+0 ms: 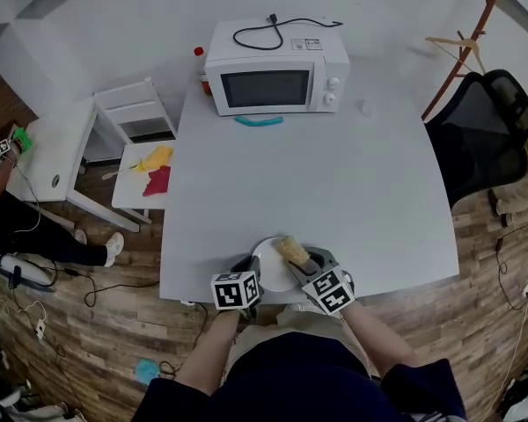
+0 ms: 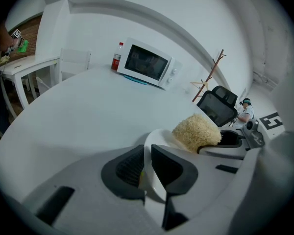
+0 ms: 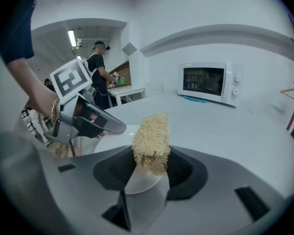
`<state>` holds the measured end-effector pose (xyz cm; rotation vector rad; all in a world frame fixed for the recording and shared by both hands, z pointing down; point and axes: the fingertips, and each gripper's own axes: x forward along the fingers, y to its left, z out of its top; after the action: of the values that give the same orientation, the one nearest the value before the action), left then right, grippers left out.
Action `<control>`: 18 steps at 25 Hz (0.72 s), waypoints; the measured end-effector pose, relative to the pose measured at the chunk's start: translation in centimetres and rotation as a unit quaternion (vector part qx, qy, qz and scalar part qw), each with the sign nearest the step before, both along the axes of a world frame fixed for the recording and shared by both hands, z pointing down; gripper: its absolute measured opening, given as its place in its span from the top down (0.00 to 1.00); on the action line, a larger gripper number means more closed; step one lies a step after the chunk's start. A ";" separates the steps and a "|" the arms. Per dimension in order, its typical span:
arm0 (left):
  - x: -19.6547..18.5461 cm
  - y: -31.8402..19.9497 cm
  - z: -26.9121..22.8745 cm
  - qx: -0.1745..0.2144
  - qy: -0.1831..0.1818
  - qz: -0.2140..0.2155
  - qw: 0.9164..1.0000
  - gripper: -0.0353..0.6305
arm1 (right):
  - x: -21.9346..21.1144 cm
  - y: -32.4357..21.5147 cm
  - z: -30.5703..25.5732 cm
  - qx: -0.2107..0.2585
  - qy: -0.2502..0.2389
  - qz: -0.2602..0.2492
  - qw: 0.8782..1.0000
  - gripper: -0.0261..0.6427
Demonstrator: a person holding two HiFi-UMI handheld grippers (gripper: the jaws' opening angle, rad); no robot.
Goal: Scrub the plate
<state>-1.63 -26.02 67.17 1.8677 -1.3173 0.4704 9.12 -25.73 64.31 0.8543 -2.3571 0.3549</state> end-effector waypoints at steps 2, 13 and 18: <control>0.0 0.1 0.0 -0.001 0.000 0.000 1.000 0.87 | 0.1 -0.1 0.9 -0.004 0.025 -0.006 1.000 0.70; -0.3 0.5 0.6 -0.007 -0.003 -0.011 1.000 0.87 | -2.6 6.5 1.8 -0.080 -0.041 -0.074 0.993 0.70; -0.2 0.4 0.7 -0.005 -0.007 -0.013 1.000 0.87 | -3.3 8.6 2.0 -0.087 -0.040 -0.117 0.989 0.70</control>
<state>-1.78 -25.59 67.90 1.8393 -1.3444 0.4775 5.86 -17.09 66.32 0.4854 -2.4248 0.4952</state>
